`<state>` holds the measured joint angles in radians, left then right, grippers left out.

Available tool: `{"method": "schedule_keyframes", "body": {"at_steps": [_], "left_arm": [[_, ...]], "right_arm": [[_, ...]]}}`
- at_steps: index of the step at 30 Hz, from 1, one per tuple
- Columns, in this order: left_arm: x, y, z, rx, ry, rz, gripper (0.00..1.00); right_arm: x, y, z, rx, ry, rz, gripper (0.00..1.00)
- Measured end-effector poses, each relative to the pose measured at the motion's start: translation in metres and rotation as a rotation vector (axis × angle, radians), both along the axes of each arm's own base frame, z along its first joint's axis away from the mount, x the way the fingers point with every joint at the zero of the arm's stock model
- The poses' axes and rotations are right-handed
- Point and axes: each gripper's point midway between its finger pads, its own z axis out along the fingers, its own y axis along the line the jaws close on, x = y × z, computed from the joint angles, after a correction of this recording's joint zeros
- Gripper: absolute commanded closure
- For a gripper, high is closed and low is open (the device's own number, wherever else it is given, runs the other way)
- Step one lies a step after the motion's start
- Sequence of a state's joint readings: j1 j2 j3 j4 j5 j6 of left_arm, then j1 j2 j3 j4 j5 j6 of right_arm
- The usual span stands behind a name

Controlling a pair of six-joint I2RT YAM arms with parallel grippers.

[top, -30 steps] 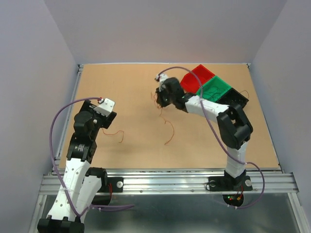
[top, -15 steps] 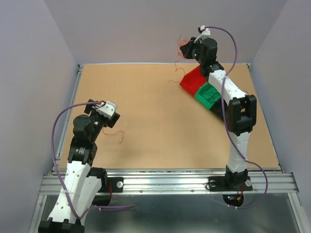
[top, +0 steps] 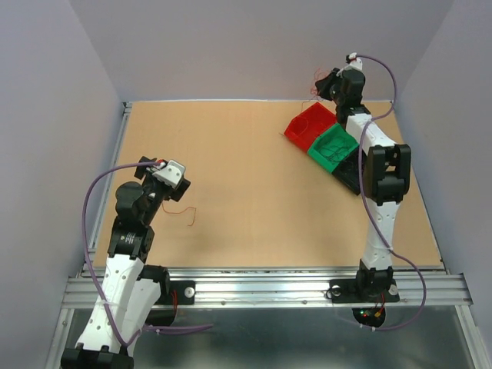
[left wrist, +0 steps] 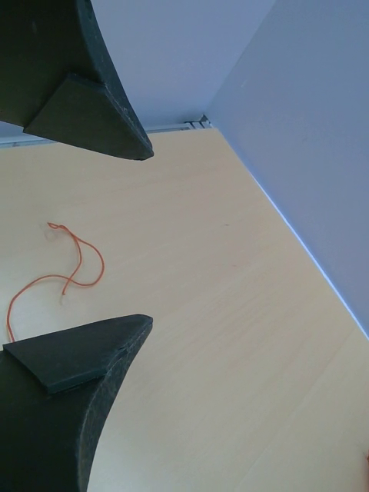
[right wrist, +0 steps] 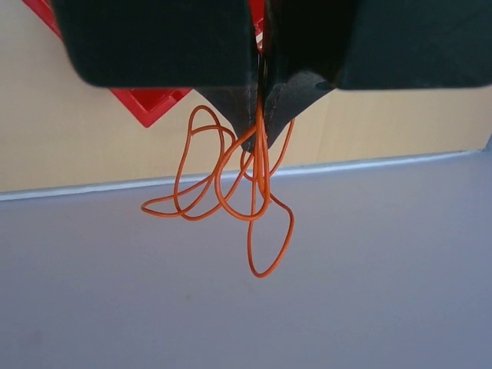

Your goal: Untangle the cables

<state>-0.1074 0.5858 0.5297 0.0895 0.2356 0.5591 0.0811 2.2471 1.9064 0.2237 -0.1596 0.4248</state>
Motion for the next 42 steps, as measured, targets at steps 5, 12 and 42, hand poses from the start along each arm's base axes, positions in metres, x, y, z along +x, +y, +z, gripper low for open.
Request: {"method": "schedule_keyframes", "body": {"at_steps": [5, 12, 42], "left_arm": [[0.0, 0.0, 0.001, -0.001, -0.002, -0.001, 0.07], [0.0, -0.001, 0.001, -0.003, -0.002, -0.002, 0.07], [-0.003, -0.014, -0.013, 0.005, 0.023, -0.083, 0.07]], "right_arm": [[0.007, -0.028, 0.006, 0.014, -0.016, -0.098, 0.99], [0.025, -0.052, 0.029, 0.008, -0.073, -0.188, 0.99], [-0.036, 0.005, -0.086, -0.241, 0.241, -0.164, 0.99]]}}
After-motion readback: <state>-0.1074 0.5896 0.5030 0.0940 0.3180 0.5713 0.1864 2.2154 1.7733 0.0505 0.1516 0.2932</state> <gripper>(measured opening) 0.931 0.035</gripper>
